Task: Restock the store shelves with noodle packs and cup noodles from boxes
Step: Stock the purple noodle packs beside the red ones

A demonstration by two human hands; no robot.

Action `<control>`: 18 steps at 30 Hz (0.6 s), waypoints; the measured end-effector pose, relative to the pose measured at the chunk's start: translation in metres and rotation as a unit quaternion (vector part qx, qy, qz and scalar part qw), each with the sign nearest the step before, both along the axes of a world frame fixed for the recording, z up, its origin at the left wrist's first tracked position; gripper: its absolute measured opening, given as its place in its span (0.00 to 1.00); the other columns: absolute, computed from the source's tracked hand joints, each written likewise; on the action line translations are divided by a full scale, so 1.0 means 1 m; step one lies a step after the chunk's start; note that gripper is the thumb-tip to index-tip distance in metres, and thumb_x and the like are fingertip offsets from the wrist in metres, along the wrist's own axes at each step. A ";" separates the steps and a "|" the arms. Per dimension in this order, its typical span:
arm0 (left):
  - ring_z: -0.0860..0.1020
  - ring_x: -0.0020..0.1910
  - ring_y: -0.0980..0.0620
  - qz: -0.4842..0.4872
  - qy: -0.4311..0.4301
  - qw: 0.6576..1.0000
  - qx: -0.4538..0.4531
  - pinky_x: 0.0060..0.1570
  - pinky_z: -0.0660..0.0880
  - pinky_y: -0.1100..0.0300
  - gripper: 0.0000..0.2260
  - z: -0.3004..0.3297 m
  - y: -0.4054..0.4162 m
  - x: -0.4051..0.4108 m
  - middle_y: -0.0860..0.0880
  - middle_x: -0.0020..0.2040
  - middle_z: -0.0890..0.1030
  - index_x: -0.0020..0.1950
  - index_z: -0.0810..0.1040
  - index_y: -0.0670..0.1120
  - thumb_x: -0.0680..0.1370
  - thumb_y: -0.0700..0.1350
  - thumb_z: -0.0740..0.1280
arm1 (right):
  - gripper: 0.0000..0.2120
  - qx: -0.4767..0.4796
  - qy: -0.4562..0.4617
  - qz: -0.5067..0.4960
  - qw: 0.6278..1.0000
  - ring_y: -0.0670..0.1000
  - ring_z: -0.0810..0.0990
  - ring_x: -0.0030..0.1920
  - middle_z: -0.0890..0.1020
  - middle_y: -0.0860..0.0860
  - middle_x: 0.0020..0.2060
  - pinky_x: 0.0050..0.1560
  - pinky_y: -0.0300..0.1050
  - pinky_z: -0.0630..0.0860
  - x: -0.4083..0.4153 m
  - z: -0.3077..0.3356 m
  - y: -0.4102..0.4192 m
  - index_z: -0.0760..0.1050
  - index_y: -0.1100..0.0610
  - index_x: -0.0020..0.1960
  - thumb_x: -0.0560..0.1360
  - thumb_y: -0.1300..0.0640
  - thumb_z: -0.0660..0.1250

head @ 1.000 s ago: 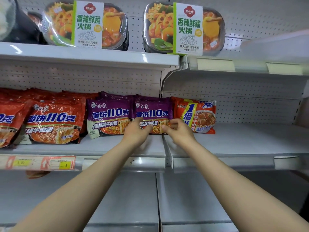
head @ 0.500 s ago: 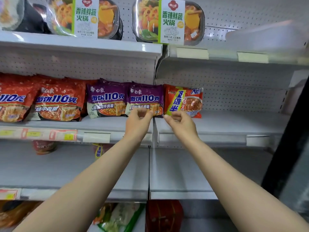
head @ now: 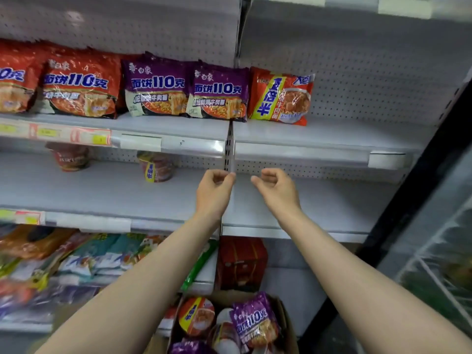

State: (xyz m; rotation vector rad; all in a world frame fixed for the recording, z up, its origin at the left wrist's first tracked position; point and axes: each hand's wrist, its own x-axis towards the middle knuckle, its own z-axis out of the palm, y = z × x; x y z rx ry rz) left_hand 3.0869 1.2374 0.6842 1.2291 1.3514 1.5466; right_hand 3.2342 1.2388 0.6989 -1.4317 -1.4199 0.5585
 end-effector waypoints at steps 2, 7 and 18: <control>0.79 0.51 0.49 -0.003 0.003 0.999 -0.039 0.59 0.77 0.43 0.06 -0.026 -0.007 0.003 0.51 0.49 0.80 0.49 0.77 0.51 0.78 0.52 0.70 | 0.19 -0.038 -0.001 0.001 0.999 0.42 0.78 0.48 0.81 0.48 0.56 0.55 0.40 0.76 0.003 -0.025 -0.005 0.76 0.55 0.64 0.76 0.49 0.73; 0.80 0.54 0.45 0.007 0.002 0.992 -0.126 0.59 0.77 0.44 0.09 -0.093 -0.025 0.004 0.48 0.51 0.82 0.48 0.78 0.52 0.75 0.56 0.70 | 0.18 -0.125 -0.013 -0.013 0.992 0.41 0.77 0.46 0.81 0.47 0.55 0.53 0.41 0.74 0.008 -0.090 -0.017 0.77 0.53 0.62 0.76 0.47 0.72; 0.78 0.50 0.50 -0.025 0.008 0.962 -0.272 0.54 0.75 0.54 0.11 -0.217 -0.041 0.017 0.50 0.47 0.80 0.53 0.78 0.45 0.79 0.51 0.69 | 0.20 -0.296 -0.002 -0.047 0.954 0.48 0.80 0.56 0.81 0.49 0.57 0.55 0.42 0.74 0.037 -0.227 -0.035 0.77 0.55 0.63 0.77 0.46 0.72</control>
